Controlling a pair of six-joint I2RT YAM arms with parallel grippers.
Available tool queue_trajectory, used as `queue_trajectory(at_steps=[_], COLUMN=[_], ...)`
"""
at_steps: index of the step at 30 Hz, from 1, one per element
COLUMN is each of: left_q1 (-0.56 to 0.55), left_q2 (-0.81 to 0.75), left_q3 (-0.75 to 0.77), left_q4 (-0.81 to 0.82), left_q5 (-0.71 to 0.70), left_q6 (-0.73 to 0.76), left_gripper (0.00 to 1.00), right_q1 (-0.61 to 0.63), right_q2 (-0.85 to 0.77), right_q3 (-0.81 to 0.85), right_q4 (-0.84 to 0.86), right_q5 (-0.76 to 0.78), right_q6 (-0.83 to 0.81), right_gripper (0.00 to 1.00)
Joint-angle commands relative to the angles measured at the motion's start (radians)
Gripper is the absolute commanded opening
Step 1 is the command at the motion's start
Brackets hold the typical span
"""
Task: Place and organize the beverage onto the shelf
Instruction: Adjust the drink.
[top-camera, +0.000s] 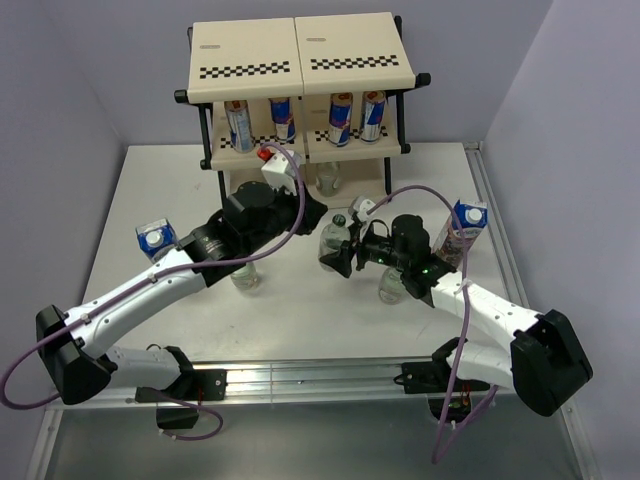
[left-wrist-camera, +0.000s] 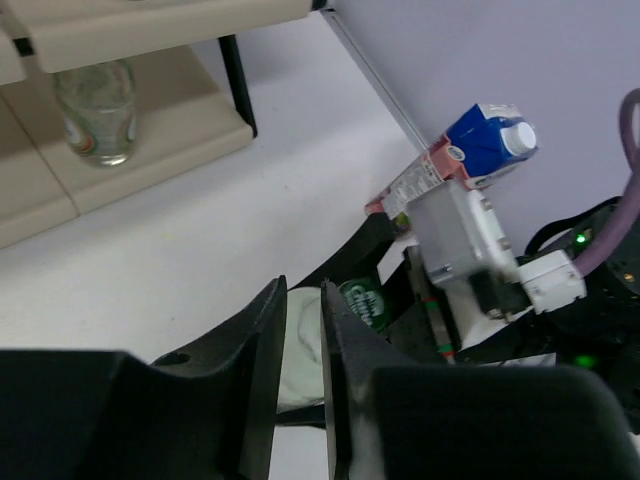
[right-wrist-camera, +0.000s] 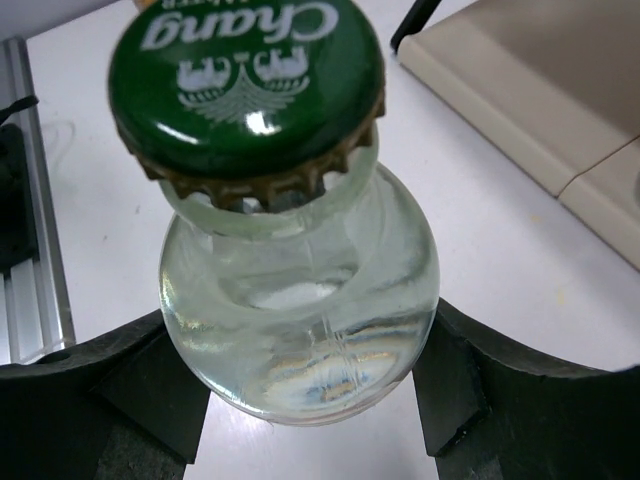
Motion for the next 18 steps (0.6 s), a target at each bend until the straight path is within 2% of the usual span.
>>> queue_trajectory(at_steps=[1, 7, 12, 18], left_q1=[-0.013, -0.025, -0.046, -0.097], left_q2=[0.025, 0.064, 0.084, 0.122], left_q3=[0.024, 0.021, 0.026, 0.047], left_q4=[0.069, 0.057, 0.058, 0.065], left_q5=[0.087, 0.075, 0.083, 0.079], left_q6=[-0.004, -0.02, -0.031, -0.031], left_gripper=[0.25, 0.18, 0.11, 0.09], right_q1=[0.021, 0.025, 0.031, 0.033], right_q2=[-0.046, -0.049, -0.034, -0.012], right_q3=[0.086, 0.093, 0.109, 0.133], right_q4=[0.109, 0.118, 0.106, 0.097], right_q5=[-0.006, -0.015, 0.046, 0.04], right_q6=[-0.03, -0.026, -0.015, -0.007], right_gripper=[0.0, 0.0, 0.0, 0.0])
